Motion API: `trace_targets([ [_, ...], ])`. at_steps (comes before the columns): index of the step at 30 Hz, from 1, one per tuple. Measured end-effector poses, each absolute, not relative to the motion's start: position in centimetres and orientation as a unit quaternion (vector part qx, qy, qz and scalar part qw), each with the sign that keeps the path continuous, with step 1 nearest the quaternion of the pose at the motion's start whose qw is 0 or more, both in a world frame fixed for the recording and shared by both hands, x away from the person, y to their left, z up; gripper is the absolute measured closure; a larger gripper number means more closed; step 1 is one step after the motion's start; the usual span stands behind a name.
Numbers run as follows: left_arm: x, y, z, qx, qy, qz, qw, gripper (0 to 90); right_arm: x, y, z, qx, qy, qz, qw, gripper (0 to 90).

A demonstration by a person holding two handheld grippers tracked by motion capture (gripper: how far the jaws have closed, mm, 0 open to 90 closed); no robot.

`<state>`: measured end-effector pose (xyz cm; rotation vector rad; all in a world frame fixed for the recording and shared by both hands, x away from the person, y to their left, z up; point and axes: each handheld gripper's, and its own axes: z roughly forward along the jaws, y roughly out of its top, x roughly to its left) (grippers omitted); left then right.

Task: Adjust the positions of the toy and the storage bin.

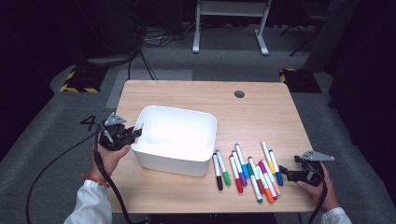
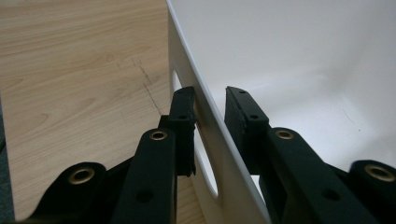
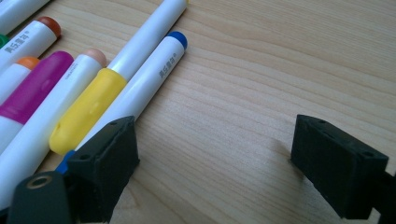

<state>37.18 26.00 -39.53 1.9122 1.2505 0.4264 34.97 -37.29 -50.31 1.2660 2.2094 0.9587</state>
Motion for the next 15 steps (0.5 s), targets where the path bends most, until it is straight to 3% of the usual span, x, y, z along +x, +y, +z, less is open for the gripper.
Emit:
trace_targets([
  [15,33.9,23.4,-40.1,0.740,0.500,0.161,0.419,58.5,34.6,-37.4,-48.9,0.461,0.775,0.375,0.216,22.1],
])
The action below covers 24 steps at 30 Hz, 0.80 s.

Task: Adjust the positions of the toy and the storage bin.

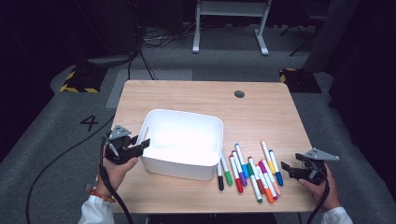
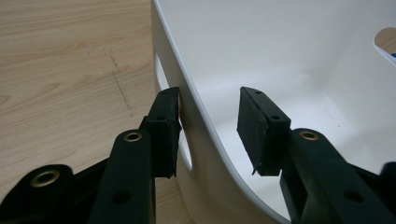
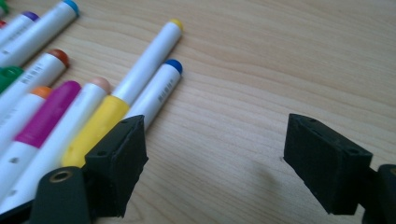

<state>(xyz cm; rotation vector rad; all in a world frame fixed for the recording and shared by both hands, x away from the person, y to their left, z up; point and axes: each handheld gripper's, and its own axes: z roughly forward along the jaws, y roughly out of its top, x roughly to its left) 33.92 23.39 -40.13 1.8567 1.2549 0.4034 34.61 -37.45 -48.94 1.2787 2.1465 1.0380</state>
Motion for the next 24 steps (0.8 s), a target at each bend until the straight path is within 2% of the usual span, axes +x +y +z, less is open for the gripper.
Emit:
trace_targets([
  [4,33.5,22.4,-40.2,0.744,0.496,0.160,0.419,55.9,34.2,-37.1,-48.7,0.449,0.781,0.380,0.211,22.8],
  [7,33.3,21.7,-40.2,0.746,0.492,0.161,0.419,54.9,34.3,-36.5,-49.1,0.445,0.790,0.364,0.214,26.5],
  [10,33.2,20.9,-40.2,0.747,0.490,0.161,0.421,53.4,34.5,-36.4,-49.6,0.447,0.794,0.354,0.211,35.3],
  [24,33.0,18.9,-40.5,0.740,0.489,0.159,0.433,50.4,34.7,-37.3,-49.7,0.463,0.785,0.346,0.222,32.3],
])
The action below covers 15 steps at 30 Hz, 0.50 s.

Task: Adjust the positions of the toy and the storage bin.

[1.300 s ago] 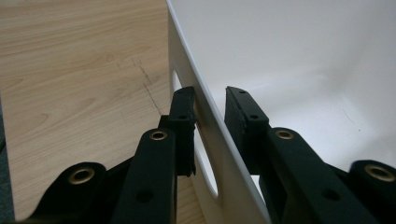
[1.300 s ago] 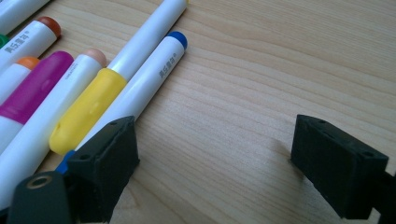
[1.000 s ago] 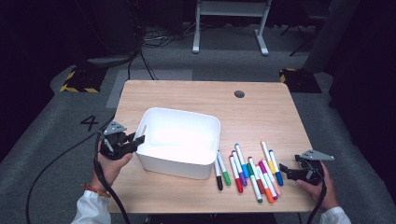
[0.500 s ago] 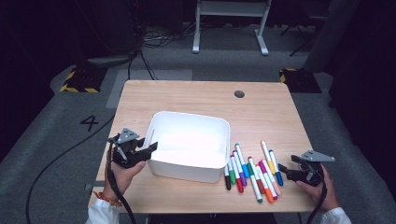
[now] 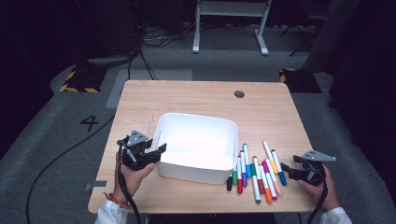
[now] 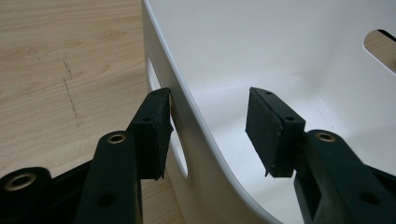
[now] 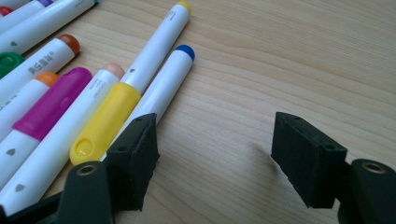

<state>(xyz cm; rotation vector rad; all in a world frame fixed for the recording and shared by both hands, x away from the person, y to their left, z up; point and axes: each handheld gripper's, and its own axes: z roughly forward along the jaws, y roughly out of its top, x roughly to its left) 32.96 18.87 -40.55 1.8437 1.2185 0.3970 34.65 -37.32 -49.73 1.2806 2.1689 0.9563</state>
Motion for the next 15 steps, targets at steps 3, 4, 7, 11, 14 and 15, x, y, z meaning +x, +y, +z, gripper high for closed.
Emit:
trace_targets([
  [3,33.0,18.5,-40.6,0.739,0.488,0.158,0.436,50.2,34.6,-37.6,-49.6,0.467,0.782,0.347,0.223,32.2],
  [4,33.0,18.4,-40.6,0.738,0.488,0.158,0.438,50.1,34.6,-37.6,-49.6,0.468,0.782,0.345,0.223,32.1],
  [7,33.0,18.2,-40.7,0.736,0.488,0.158,0.442,49.8,34.5,-37.9,-49.5,0.471,0.780,0.345,0.225,32.4],
  [11,32.8,17.9,-40.8,0.733,0.488,0.164,0.445,49.9,34.2,-38.3,-49.2,0.476,0.774,0.350,0.228,32.6],
  [14,32.7,17.6,-40.7,0.731,0.489,0.173,0.444,51.4,33.8,-38.7,-49.0,0.478,0.769,0.362,0.222,33.1],
  [15,32.6,17.5,-40.7,0.729,0.489,0.178,0.444,51.9,33.7,-38.7,-49.0,0.476,0.770,0.363,0.221,33.1],
])
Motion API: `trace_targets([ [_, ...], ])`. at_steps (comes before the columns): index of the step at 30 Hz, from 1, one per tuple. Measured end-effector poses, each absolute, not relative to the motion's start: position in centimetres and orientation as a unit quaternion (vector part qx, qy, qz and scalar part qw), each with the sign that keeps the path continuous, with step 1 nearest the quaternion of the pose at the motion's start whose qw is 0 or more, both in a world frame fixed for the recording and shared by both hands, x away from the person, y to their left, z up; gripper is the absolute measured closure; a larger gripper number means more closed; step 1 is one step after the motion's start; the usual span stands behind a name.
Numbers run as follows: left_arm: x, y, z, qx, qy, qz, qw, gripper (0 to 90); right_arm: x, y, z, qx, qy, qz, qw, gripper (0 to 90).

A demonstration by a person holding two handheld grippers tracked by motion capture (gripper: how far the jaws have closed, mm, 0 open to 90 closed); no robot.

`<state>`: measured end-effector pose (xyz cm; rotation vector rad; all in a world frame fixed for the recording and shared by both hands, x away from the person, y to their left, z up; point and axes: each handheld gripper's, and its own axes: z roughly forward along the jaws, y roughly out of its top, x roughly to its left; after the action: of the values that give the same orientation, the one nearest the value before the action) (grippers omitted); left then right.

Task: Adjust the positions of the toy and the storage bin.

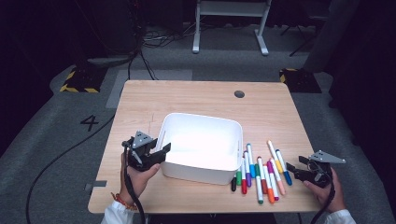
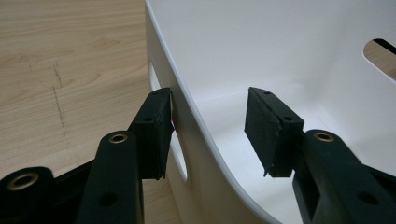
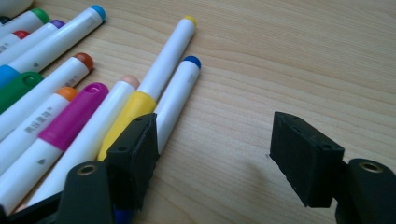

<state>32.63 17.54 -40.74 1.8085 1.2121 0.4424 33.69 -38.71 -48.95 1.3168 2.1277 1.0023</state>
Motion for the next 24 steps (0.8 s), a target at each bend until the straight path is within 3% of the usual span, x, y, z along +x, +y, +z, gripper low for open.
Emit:
trace_targets([
  [7,32.7,17.4,-40.8,0.726,0.490,0.182,0.447,52.4,32.6,-38.5,-48.5,0.464,0.774,0.371,0.216,34.6],
  [20,30.9,19.2,-40.1,0.725,0.432,0.204,0.496,18.5,32.4,-38.8,-49.7,0.467,0.784,0.358,0.197,56.3],
  [24,29.6,20.2,-40.6,0.715,0.435,0.211,0.505,15.5,32.4,-38.9,-49.8,0.468,0.782,0.350,0.215,67.3],
])
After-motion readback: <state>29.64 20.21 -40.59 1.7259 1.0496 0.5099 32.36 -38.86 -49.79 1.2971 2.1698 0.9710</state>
